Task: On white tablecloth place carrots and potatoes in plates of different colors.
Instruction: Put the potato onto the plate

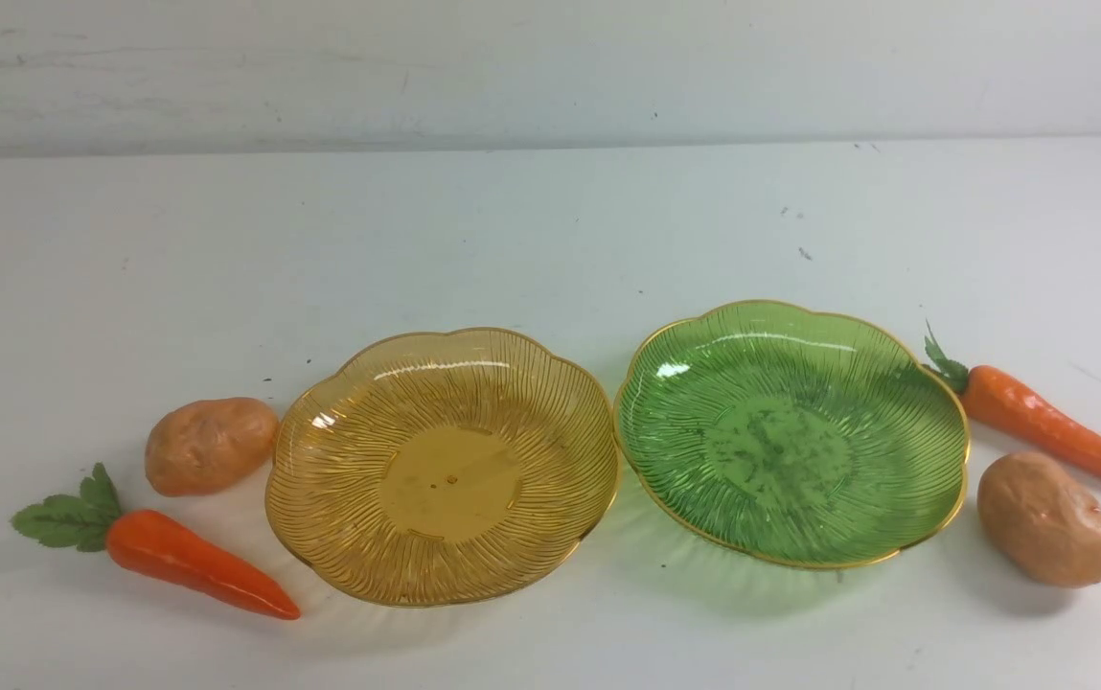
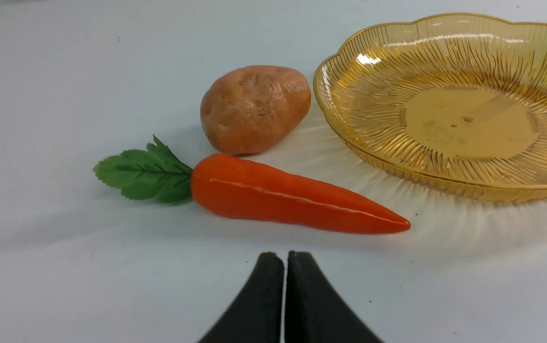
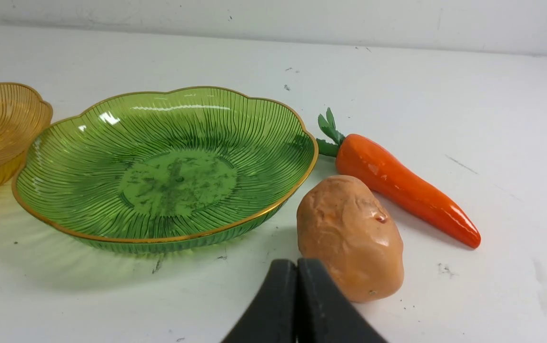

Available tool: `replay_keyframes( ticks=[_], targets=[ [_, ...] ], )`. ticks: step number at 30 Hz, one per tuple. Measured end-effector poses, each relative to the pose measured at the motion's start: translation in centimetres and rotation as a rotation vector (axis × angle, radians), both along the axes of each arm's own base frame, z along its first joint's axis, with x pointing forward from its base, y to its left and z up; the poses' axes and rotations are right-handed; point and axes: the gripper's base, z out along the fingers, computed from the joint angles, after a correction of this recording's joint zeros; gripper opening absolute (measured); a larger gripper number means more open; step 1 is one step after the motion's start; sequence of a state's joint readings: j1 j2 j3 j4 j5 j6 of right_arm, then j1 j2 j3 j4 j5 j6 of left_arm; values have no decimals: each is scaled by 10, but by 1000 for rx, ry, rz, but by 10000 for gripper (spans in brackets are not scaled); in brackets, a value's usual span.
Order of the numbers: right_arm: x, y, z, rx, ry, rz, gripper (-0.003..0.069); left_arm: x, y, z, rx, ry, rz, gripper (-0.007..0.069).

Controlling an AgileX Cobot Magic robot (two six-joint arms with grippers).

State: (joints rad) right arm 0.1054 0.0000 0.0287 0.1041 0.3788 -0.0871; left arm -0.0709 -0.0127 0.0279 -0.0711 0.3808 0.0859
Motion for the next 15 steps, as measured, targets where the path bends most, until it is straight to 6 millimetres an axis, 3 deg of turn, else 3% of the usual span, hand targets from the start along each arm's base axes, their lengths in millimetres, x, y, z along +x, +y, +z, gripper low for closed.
replay_keyframes(
  ticks=[7,12,15],
  targets=[
    [0,1,1,73,-6,-2,-15,0,0,0,0,0,0,-3],
    [1,6,10,545,-34,-29,-15,0,0,0,0,0,0,-3],
    [1,7,13,720,-28,-35,-15,0,0,0,0,0,0,-3]
  ],
)
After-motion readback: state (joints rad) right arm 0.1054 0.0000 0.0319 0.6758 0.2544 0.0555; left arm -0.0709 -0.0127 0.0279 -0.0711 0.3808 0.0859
